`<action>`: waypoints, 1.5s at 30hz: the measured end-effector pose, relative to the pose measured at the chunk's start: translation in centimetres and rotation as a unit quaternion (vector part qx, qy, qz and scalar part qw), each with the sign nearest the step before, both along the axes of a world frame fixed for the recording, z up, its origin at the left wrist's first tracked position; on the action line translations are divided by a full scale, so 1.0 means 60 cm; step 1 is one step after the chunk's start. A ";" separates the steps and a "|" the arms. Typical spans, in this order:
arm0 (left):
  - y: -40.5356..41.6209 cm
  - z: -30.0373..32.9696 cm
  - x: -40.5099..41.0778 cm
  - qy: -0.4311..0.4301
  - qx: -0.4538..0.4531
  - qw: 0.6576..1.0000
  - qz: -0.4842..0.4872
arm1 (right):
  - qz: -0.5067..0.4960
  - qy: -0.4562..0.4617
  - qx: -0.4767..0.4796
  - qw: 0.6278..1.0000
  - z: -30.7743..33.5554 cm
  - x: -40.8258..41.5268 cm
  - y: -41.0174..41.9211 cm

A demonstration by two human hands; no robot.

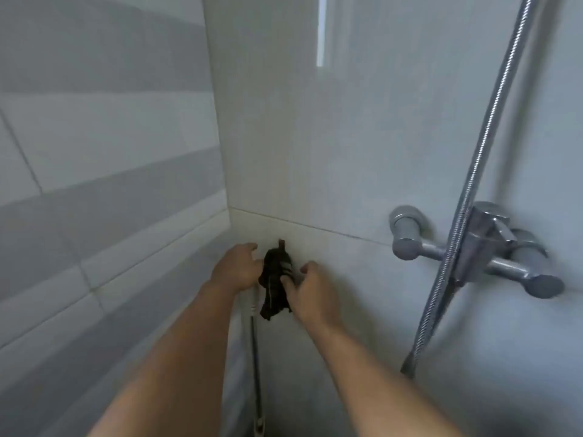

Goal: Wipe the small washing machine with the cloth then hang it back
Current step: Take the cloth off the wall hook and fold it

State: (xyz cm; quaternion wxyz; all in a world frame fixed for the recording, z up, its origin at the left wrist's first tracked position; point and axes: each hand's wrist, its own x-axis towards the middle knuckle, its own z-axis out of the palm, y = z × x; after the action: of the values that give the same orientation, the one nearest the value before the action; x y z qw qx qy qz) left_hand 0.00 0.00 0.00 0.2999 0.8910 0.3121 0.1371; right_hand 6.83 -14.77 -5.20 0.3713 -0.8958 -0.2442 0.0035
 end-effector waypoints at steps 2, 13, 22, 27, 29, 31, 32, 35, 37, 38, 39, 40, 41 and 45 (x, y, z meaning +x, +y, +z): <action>0.012 -0.029 0.024 -0.032 -0.045 0.998 -0.031 | -0.021 0.006 0.038 0.999 -0.031 0.007 0.024; 0.023 -0.045 0.029 -0.156 -0.150 0.976 -0.017 | -0.026 0.005 0.203 0.979 -0.004 0.018 0.029; -0.070 -0.146 -0.088 0.095 -0.183 0.974 -0.096 | -0.004 0.028 0.160 0.987 -0.129 -0.024 -0.120; -0.186 -0.352 -0.151 0.174 -0.274 0.944 -0.058 | 0.026 0.094 0.068 0.993 -0.291 -0.083 -0.249; -0.248 -0.428 -0.179 0.164 -0.331 0.929 -0.037 | 0.036 0.080 0.033 0.996 -0.341 -0.119 -0.303; -0.321 -0.485 -0.214 0.107 -0.388 0.915 -0.032 | 0.034 0.067 0.014 0.997 -0.380 -0.171 -0.353; -0.359 -0.506 -0.232 0.074 -0.415 0.906 -0.027 | 0.026 0.066 0.012 0.997 -0.396 -0.202 -0.378; -0.456 -0.554 -0.283 0.020 -0.518 0.855 -0.021 | 0.001 0.039 0.001 0.999 -0.434 -0.299 -0.441; -0.499 -0.572 -0.306 -0.010 -0.563 0.826 -0.009 | 0.003 0.009 -0.025 1.000 -0.452 -0.357 -0.476; -0.515 -0.575 -0.313 -0.027 -0.577 0.817 -0.001 | 0.009 -0.001 -0.033 0.999 -0.458 -0.380 -0.493; -0.530 -0.575 -0.317 -0.043 -0.592 0.805 -0.005 | 0.015 -0.010 -0.037 0.999 -0.462 -0.399 -0.510; -0.545 -0.570 -0.323 -0.056 -0.608 0.792 -0.020 | 0.020 -0.018 -0.038 0.999 -0.465 -0.416 -0.528; -0.558 -0.564 -0.328 -0.065 -0.614 0.786 -0.031 | 0.022 -0.020 -0.032 0.999 -0.468 -0.431 -0.546; -0.591 -0.545 -0.355 -0.039 -0.578 0.813 -0.067 | -0.041 -0.037 0.087 0.995 -0.469 -0.459 -0.623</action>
State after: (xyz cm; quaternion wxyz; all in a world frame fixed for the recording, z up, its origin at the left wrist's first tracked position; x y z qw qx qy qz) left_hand -21.30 -35.44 -32.69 0.7798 0.5663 0.2614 -0.0542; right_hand -20.70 -52.17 -33.32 0.4383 -0.8690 -0.2199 -0.0663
